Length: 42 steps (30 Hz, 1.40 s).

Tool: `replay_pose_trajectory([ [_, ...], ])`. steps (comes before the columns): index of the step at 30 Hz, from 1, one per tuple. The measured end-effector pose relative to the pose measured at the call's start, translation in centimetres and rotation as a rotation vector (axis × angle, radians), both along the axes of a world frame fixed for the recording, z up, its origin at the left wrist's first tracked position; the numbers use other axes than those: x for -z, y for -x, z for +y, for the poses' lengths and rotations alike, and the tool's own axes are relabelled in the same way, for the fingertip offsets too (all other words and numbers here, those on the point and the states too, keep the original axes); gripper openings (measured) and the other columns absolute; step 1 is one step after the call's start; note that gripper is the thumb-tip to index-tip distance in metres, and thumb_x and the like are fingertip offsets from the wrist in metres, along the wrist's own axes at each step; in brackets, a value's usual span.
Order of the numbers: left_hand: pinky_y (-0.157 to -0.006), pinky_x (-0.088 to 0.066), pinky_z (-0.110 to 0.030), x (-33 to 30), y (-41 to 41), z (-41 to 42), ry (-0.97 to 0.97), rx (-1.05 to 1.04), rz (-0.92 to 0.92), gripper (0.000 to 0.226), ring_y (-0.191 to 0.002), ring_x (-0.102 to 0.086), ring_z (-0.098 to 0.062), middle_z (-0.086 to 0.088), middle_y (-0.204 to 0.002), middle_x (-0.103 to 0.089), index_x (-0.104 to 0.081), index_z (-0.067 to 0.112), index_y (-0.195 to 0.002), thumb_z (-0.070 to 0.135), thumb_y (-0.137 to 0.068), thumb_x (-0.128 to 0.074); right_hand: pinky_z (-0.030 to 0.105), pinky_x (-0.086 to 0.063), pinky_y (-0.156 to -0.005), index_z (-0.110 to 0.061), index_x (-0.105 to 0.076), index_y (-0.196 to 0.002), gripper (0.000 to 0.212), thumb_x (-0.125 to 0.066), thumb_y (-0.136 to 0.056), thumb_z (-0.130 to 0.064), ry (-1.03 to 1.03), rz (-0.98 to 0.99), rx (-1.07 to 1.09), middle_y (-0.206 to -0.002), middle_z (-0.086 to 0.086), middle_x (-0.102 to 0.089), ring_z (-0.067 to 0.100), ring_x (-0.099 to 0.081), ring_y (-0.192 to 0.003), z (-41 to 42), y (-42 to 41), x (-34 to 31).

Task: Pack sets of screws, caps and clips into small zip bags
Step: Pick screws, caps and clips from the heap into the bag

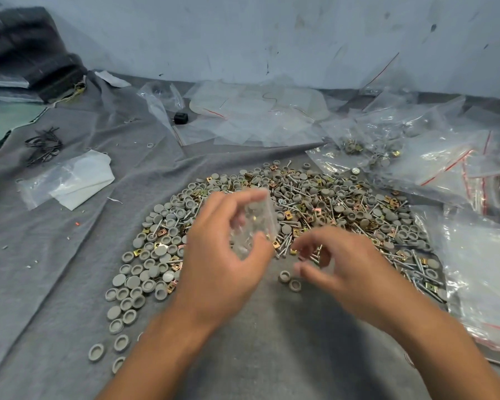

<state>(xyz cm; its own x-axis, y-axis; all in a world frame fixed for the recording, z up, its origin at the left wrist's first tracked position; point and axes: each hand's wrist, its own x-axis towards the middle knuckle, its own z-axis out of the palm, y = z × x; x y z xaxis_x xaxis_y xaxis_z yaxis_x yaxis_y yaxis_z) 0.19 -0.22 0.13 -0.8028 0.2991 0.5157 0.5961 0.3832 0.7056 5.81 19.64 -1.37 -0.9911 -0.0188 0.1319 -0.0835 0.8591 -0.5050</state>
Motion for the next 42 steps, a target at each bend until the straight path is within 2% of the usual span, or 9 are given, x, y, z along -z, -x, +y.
replay_pose_trajectory([
  [3,-0.079,-0.038,-0.012,-0.7,0.2,-0.4,-0.078,-0.035,0.053,0.043,-0.088,-0.053,-0.011,0.012,-0.093,-0.049,-0.063,0.023,-0.125,0.027,-0.083,-0.057,0.02,-0.045,-0.073,-0.046,-0.058,-0.117,0.036,-0.063,-0.086,-0.063,-0.212,-0.173,-0.03,-0.103,-0.025,-0.051,-0.004,-0.052,-0.095,-0.5,-0.1,1.6],
  [10,-0.082,-0.036,-0.022,0.6,0.3,-0.2,0.288,0.033,-0.002,0.044,-0.093,-0.047,-0.006,0.018,-0.094,-0.044,-0.059,0.03,-0.128,0.034,-0.084,-0.059,0.029,-0.05,-0.076,-0.04,-0.053,-0.104,0.013,-0.059,-0.095,-0.048,-0.235,-0.085,-0.066,-0.099,-0.02,-0.052,0.005,-0.056,-0.093,-1.2,-0.2,2.5],
  [13,-0.082,-0.034,-0.019,0.7,0.4,-0.4,0.316,0.038,0.004,0.045,-0.096,-0.047,-0.002,0.022,-0.094,-0.042,-0.057,0.035,-0.128,0.04,-0.084,-0.056,0.016,-0.047,-0.074,-0.042,-0.057,-0.096,0.007,-0.063,-0.093,-0.04,0.035,-0.016,-0.024,-0.095,-0.022,-0.058,-0.002,-0.057,-0.088,-0.6,-0.1,1.4],
  [17,-0.083,-0.033,-0.019,1.0,0.2,-0.1,0.396,0.062,0.016,0.047,-0.094,-0.043,0.001,0.025,-0.094,-0.039,-0.056,0.037,-0.127,0.045,-0.081,-0.054,0.004,-0.04,-0.061,-0.038,-0.061,-0.104,0.011,-0.066,-0.096,-0.033,0.437,0.301,-0.024,-0.092,-0.022,-0.063,0.0,-0.059,-0.075,-1.2,-0.3,-1.4],
  [23,-0.083,-0.043,-0.029,1.3,-0.2,0.5,0.403,0.096,0.028,0.037,-0.095,-0.045,-0.007,0.017,-0.097,-0.047,-0.055,0.036,-0.116,0.043,-0.079,-0.055,0.012,-0.037,-0.082,-0.03,-0.063,-0.105,0.014,-0.069,-0.093,-0.034,0.166,0.423,-0.107,-0.1,-0.026,-0.058,-0.002,-0.052,-0.093,-3.5,0.3,-1.1],
  [29,-0.087,-0.04,-0.024,1.3,-0.2,0.4,0.41,0.101,0.03,0.044,-0.097,-0.044,0.0,0.022,-0.099,-0.044,-0.055,0.039,-0.128,0.045,-0.084,-0.055,0.005,-0.036,-0.075,-0.033,-0.061,-0.109,0.019,-0.068,-0.092,-0.029,0.159,0.477,-0.025,-0.095,-0.033,-0.05,-0.006,-0.051,-0.086,-2.1,-0.1,-0.8],
  [31,-0.087,-0.037,-0.021,1.3,-0.1,0.2,0.409,0.098,0.028,0.046,-0.098,-0.043,0.001,0.024,-0.099,-0.042,-0.054,0.039,-0.128,0.047,-0.083,-0.052,0.005,-0.037,-0.071,-0.037,-0.059,-0.103,0.016,-0.068,-0.093,-0.027,0.146,0.394,0.046,-0.091,-0.03,-0.053,-0.003,-0.054,-0.082,-0.9,-0.1,-0.5],
  [36,-0.085,-0.033,-0.018,1.0,-0.1,0.2,0.402,0.101,0.02,0.047,-0.098,-0.042,0.004,0.028,-0.097,-0.039,-0.054,0.039,-0.128,0.049,-0.082,-0.049,0.024,-0.05,-0.081,-0.043,-0.056,-0.104,0.019,-0.067,-0.09,-0.05,-0.189,-0.197,0.066,-0.1,-0.022,-0.051,0.001,-0.054,-0.091,1.1,-0.5,2.1],
  [42,-0.078,-0.035,-0.009,0.0,0.2,-0.2,0.131,0.071,0.003,0.044,-0.092,-0.05,0.001,0.022,-0.094,-0.047,-0.062,0.028,-0.123,0.036,-0.08,-0.059,0.019,-0.046,-0.078,-0.044,-0.057,-0.101,0.008,-0.061,-0.095,-0.04,-0.156,-0.101,0.034,-0.094,-0.026,-0.05,-0.001,-0.053,-0.09,0.9,-0.5,2.6],
])
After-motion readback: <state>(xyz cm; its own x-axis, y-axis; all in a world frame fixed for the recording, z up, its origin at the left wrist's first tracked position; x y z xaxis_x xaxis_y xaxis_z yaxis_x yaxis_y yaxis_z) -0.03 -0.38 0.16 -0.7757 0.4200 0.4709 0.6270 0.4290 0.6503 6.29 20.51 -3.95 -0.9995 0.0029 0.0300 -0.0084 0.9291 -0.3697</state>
